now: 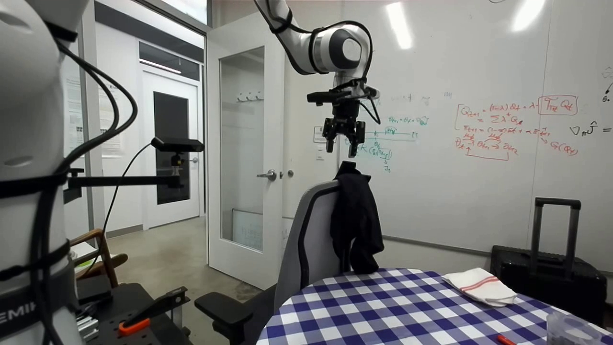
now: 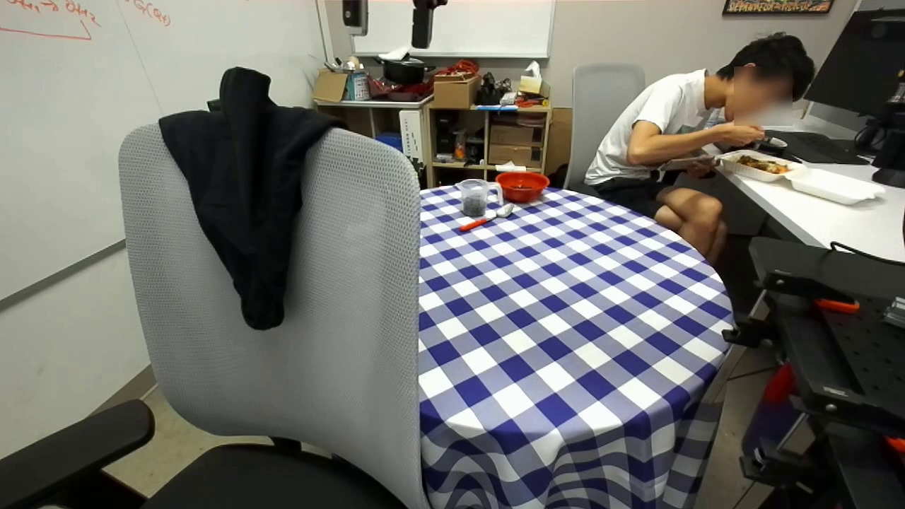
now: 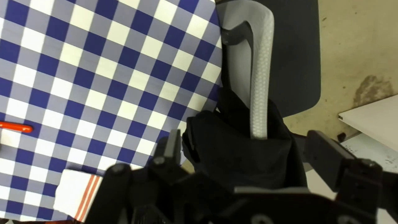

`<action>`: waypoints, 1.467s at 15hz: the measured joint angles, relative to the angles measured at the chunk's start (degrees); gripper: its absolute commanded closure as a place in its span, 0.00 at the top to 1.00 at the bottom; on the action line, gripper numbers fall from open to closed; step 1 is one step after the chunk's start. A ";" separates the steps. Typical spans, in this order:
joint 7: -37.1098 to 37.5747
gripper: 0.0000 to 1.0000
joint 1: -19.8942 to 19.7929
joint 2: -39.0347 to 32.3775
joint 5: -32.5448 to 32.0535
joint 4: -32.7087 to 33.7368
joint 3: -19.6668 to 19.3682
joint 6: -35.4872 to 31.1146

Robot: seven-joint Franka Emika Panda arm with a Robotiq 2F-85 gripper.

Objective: Put the black shirt on the table

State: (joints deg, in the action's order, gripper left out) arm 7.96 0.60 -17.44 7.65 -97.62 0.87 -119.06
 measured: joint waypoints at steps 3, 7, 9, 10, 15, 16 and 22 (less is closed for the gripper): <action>2.49 1.00 0.67 -6.32 0.69 8.79 0.71 0.87; 2.38 1.00 2.64 -14.31 -0.60 19.89 1.14 2.45; 1.62 1.00 3.66 -18.25 -1.40 25.13 1.45 3.84; 0.78 1.00 4.09 -20.17 -1.75 27.71 1.67 4.64; -5.70 1.00 6.59 -29.12 -7.45 40.17 2.02 10.80; -6.97 0.96 7.10 -30.71 -8.90 42.59 1.99 12.15; -12.01 0.47 9.12 -39.29 -13.90 55.72 1.10 17.13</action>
State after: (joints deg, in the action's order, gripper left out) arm -4.05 9.72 -56.73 -6.25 -41.90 1.97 -101.92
